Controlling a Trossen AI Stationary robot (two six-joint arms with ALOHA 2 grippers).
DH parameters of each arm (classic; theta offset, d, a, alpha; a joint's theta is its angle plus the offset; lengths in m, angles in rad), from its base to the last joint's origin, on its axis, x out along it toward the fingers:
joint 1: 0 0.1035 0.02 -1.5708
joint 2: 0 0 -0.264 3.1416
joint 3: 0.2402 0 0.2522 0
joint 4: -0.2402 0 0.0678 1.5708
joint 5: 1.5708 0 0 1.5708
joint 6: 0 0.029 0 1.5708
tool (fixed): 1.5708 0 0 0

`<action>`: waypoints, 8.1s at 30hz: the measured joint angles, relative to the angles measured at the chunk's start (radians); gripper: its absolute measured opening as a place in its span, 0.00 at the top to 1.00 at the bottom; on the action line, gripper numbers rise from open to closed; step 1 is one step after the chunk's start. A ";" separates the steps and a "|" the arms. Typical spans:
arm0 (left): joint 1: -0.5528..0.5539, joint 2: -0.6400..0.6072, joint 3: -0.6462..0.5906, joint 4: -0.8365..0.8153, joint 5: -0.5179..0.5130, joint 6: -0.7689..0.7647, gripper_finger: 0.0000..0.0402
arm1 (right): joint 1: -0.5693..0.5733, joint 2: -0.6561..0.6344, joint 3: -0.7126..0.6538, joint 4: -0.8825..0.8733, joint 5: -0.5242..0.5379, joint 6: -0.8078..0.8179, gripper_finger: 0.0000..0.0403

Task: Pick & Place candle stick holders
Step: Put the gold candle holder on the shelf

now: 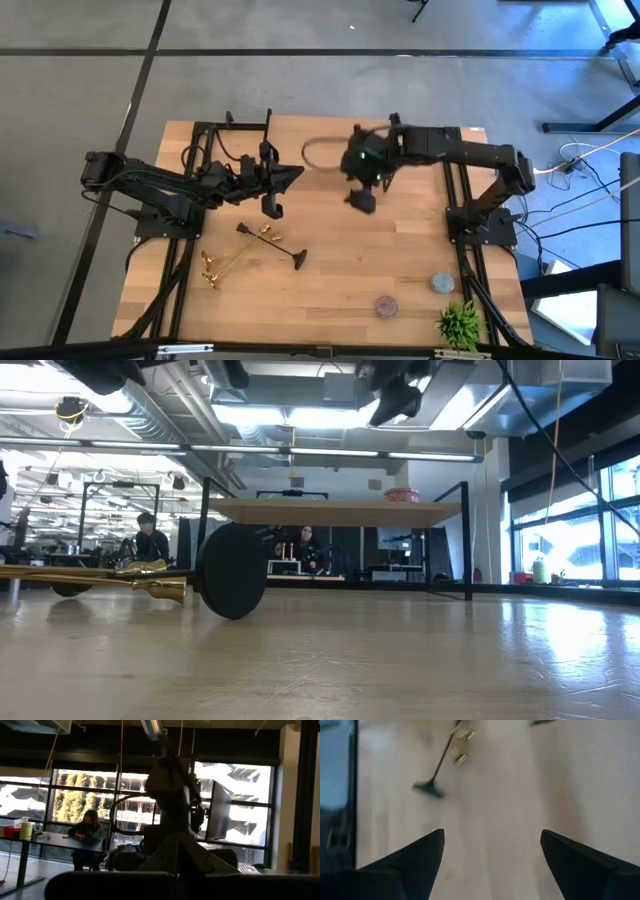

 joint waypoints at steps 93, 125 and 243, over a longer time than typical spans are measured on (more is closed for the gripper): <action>-0.624 0.102 0.389 -2.205 -0.214 -1.379 0.99 | 0.737 -0.096 -0.804 0.888 0.780 0.095 0.20; -0.572 0.304 0.388 -2.134 0.152 -1.440 0.99 | 0.869 -0.216 -1.189 1.568 0.991 -0.010 0.20; -0.624 0.439 0.303 -1.909 0.236 -1.337 0.98 | 0.804 -0.215 -1.189 1.628 0.885 -0.007 0.20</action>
